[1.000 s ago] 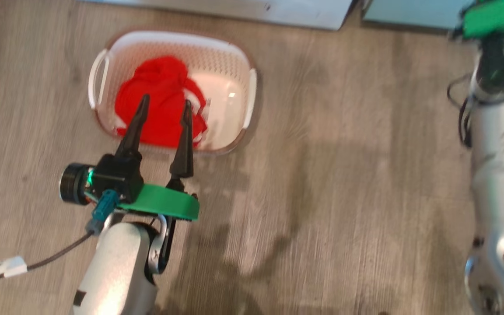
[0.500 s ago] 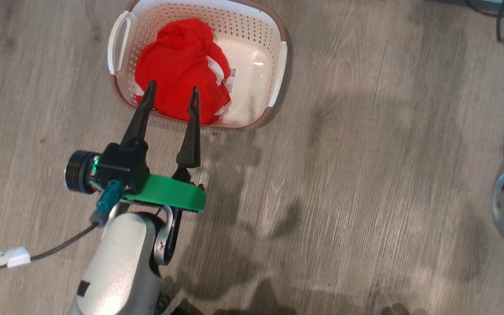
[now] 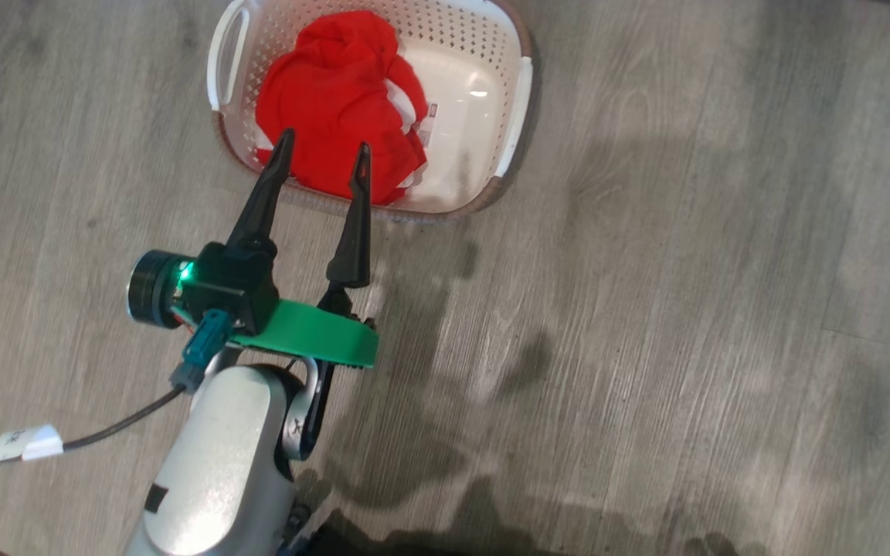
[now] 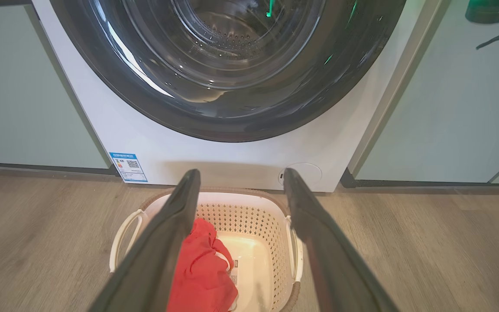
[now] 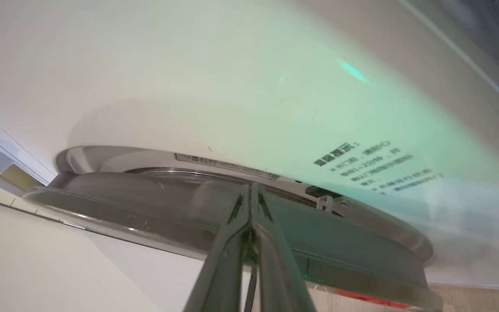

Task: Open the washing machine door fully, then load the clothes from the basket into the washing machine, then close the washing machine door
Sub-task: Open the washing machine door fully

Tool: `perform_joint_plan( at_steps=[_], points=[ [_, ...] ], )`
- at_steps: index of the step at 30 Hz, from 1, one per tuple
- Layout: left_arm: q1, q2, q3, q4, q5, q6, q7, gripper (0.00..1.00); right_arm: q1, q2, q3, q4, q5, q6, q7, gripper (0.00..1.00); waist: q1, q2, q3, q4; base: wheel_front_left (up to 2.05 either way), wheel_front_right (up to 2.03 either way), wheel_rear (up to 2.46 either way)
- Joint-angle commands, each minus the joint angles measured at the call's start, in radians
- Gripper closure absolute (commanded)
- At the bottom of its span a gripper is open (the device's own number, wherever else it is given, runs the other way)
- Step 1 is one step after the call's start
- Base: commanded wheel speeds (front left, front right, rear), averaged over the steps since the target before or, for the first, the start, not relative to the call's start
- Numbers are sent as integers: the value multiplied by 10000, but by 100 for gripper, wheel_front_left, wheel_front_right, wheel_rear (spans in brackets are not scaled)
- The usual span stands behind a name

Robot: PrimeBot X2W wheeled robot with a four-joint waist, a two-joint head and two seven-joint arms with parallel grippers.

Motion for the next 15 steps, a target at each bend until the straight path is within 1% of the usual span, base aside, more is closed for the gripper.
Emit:
perform_joint_plan(
  at_steps=[1,11,15],
  points=[
    [-150,120,191,-339,-37,82,-95,0,-636,165,81,-184,-82,0,-7,100,-1,0,62,92,0,0,0],
    [-219,120,-9,-357,-116,122,-95,0,-1309,-12,137,753,26,0,399,100,-1,0,222,422,0,0,0],
    [-222,120,-80,-345,-138,149,-95,0,-1408,-9,39,913,326,0,668,100,-1,0,221,493,0,0,0]
  ],
)
